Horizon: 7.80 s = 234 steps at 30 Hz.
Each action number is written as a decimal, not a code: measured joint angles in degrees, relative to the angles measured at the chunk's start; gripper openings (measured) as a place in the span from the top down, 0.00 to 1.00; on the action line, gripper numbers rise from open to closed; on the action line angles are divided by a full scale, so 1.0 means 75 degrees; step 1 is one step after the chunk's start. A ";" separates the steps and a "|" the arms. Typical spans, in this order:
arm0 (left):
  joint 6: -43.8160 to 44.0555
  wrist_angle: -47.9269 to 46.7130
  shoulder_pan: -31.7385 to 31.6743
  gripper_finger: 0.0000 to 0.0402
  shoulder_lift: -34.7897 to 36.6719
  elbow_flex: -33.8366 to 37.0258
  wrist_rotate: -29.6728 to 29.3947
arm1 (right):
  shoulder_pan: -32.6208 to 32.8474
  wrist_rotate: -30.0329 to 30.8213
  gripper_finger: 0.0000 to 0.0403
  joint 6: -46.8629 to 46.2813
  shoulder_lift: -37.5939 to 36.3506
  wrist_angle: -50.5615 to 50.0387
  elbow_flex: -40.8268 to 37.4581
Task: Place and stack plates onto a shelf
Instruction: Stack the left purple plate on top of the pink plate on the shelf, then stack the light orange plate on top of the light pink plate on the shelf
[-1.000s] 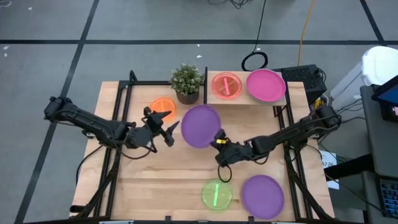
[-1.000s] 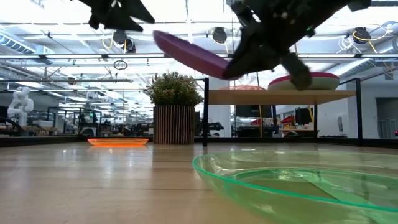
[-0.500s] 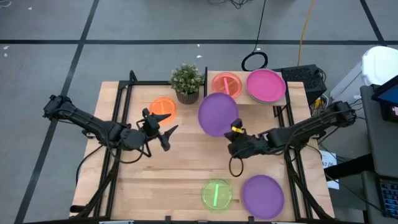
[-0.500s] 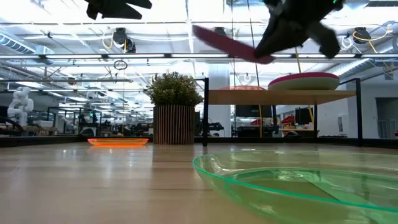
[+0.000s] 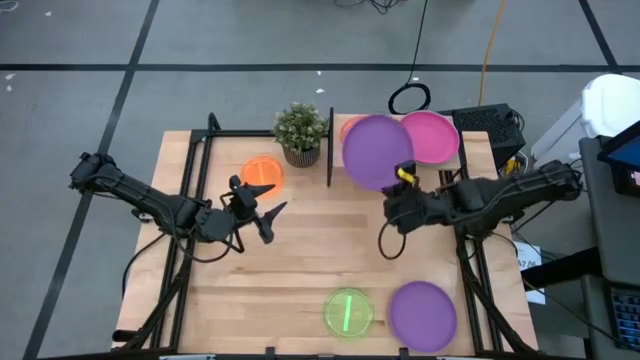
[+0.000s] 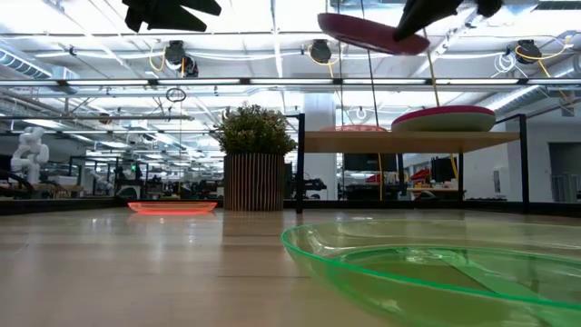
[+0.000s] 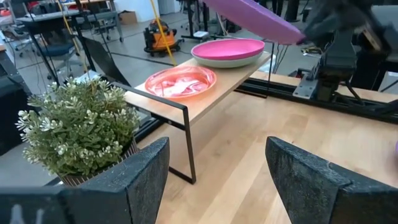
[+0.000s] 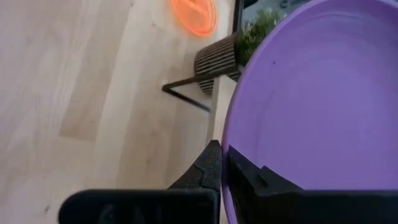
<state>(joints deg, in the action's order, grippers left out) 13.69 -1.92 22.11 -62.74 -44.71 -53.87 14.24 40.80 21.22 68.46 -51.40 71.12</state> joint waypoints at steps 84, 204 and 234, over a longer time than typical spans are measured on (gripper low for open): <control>0.0035 -0.0005 0.0000 0.33 0.0003 0.0000 0.0664 | -0.5155 -0.2643 1.00 -0.1137 -0.0792 -0.2268 -0.0328; 0.0783 -0.3436 -0.4171 0.50 -0.3966 0.0259 0.3842 | 0.1149 -0.2387 0.77 -0.4658 -0.1736 0.3577 -0.3740; 0.0189 -0.3366 -0.4185 0.99 -0.3946 0.0296 0.3617 | 0.0977 -0.2413 0.77 -0.4472 -0.1736 0.3574 -0.3740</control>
<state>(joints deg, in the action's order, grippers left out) 15.11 -27.17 -9.28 -92.33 -42.49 -26.74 21.56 22.70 -12.32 55.44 -24.60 43.07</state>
